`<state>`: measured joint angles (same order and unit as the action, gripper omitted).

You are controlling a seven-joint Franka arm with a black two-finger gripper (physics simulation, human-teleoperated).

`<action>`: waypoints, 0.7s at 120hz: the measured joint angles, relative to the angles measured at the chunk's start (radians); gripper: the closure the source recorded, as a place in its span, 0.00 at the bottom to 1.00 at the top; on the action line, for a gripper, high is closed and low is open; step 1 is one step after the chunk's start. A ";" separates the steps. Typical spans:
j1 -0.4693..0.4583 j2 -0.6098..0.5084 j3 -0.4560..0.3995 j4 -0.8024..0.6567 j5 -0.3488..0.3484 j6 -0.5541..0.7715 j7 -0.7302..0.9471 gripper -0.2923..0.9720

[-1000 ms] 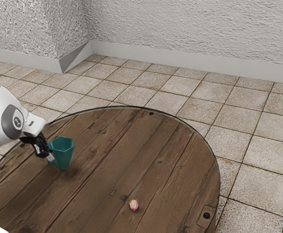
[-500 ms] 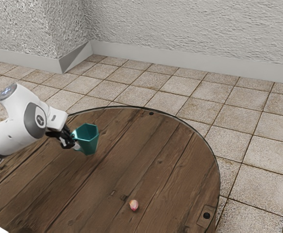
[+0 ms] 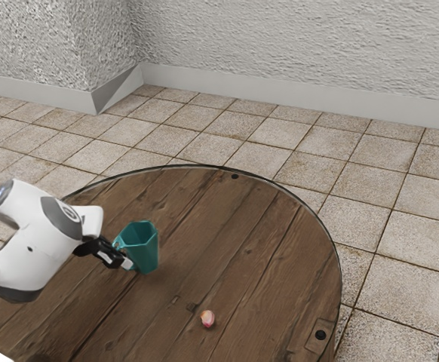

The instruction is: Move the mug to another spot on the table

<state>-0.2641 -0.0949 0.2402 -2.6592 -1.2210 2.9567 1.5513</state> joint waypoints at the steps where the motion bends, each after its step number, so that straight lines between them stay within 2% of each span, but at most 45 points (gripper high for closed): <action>1: 0.000 0.000 0.000 -0.001 -0.002 0.002 0.002 0.76; 28: 0.001 0.005 0.000 -0.004 -0.034 0.036 0.051 0.81; 45: -0.016 0.010 -0.001 -0.002 -0.039 0.030 0.073 0.57; 55: -0.016 0.011 -0.001 -0.003 -0.040 0.026 0.084 0.46; 68: -0.016 0.012 0.000 -0.011 -0.041 0.022 0.095 0.37; 84: -0.013 0.009 0.004 -0.058 -0.047 0.021 0.107 0.30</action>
<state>-0.2767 -0.0860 0.2440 -2.7170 -1.2679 2.9772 1.6580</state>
